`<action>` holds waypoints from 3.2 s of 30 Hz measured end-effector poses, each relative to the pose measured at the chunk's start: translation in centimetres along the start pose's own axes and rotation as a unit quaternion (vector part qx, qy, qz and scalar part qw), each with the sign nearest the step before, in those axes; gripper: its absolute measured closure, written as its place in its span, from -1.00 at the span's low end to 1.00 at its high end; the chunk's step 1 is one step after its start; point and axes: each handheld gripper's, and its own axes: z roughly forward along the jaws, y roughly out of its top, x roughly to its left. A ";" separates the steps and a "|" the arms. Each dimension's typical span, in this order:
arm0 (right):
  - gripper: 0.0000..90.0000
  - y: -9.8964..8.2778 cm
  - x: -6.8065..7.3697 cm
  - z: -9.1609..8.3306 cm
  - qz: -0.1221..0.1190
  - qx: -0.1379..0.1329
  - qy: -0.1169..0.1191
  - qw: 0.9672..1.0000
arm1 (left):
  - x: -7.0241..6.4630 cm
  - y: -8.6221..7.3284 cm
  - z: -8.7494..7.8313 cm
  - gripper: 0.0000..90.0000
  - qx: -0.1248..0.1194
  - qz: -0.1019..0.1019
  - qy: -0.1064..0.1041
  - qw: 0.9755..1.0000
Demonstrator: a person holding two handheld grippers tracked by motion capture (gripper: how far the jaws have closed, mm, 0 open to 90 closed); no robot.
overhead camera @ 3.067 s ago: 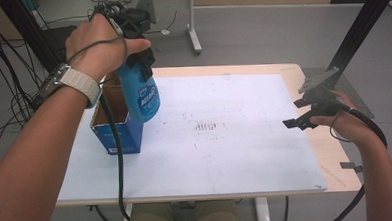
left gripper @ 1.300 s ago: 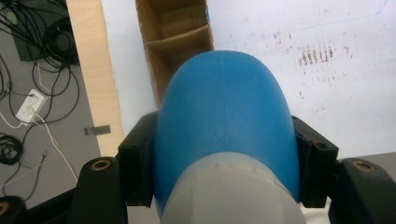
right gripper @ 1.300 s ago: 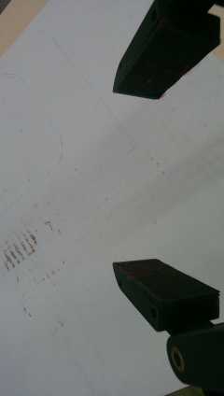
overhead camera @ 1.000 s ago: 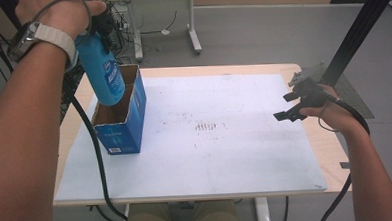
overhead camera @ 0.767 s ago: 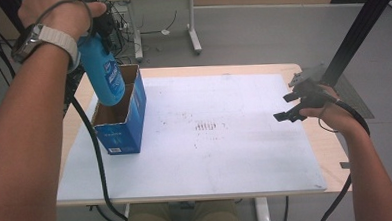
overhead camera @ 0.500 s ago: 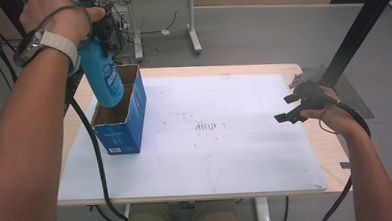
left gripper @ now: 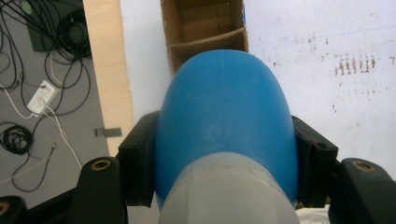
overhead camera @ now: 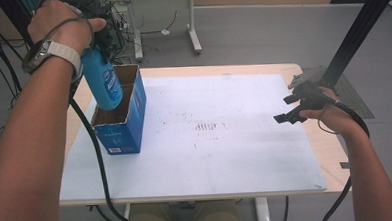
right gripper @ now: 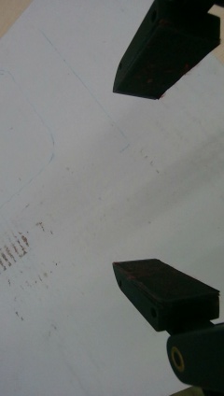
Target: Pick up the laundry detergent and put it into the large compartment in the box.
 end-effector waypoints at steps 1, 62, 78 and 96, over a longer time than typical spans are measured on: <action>-0.73 0.0 0.0 0.0 0.000 0.001 0.000 1.000 | 0.0 0.1 0.0 -0.17 0.001 0.001 -0.001 1.000; -0.72 -0.7 0.0 1.0 0.013 0.015 0.000 1.000 | 0.6 0.7 9.0 -0.16 0.005 0.019 0.003 1.000; -0.72 -0.7 -0.1 1.4 0.014 0.020 0.003 1.000 | 0.8 1.0 11.3 -0.16 0.016 0.019 0.002 1.000; -0.72 -1.1 -0.2 1.5 0.019 0.021 0.003 1.000 | 0.6 1.0 13.0 -0.16 0.016 0.018 0.003 1.000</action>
